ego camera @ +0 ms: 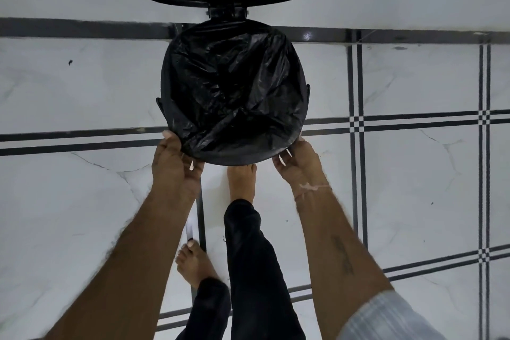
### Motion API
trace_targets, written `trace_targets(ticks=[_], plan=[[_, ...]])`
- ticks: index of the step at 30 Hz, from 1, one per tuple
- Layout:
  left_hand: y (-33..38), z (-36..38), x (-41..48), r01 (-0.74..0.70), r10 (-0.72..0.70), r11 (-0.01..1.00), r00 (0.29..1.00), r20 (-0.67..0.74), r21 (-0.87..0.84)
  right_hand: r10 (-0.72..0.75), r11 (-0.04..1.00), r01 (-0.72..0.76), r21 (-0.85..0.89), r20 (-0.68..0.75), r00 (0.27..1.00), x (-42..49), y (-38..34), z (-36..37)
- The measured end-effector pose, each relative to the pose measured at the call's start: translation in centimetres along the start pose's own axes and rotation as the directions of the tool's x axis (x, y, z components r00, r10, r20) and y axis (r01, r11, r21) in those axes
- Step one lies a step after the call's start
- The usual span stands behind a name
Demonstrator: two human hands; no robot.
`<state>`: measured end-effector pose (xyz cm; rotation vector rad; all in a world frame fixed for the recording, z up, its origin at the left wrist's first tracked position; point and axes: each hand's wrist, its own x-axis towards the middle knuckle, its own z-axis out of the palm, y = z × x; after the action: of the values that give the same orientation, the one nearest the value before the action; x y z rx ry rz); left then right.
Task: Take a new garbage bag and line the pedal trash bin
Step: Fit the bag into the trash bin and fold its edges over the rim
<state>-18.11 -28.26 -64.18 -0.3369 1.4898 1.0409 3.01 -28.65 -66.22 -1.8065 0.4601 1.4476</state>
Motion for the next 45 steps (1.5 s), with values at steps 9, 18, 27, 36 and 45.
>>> trace_targets(ticks=[9,18,27,36,45], plan=[[1.0,0.5,-0.8,0.046,-0.046,0.999,0.999,-0.017,0.017,-0.154,0.987,0.152,0.041,0.048,0.987,0.0,-2.4,0.0],[1.8,1.2,0.2,-0.156,0.179,0.971,0.976,-0.121,0.183,-0.309,0.948,0.295,-0.116,-0.121,0.943,0.2,-4.2,2.6],[8.2,5.1,4.9,-0.439,0.451,0.716,0.884,0.120,0.543,-0.435,0.869,0.436,-0.236,0.056,0.899,-0.3,-9.6,6.9],[9.9,6.6,6.9,-0.345,0.288,0.792,0.938,0.191,0.504,-0.318,0.865,0.348,-0.363,0.141,0.938,1.3,-12.4,7.7],[13.0,11.7,9.2,-0.170,0.047,0.793,0.975,0.219,0.585,-0.222,0.801,0.343,-0.491,0.288,0.931,1.9,-15.3,11.5]])
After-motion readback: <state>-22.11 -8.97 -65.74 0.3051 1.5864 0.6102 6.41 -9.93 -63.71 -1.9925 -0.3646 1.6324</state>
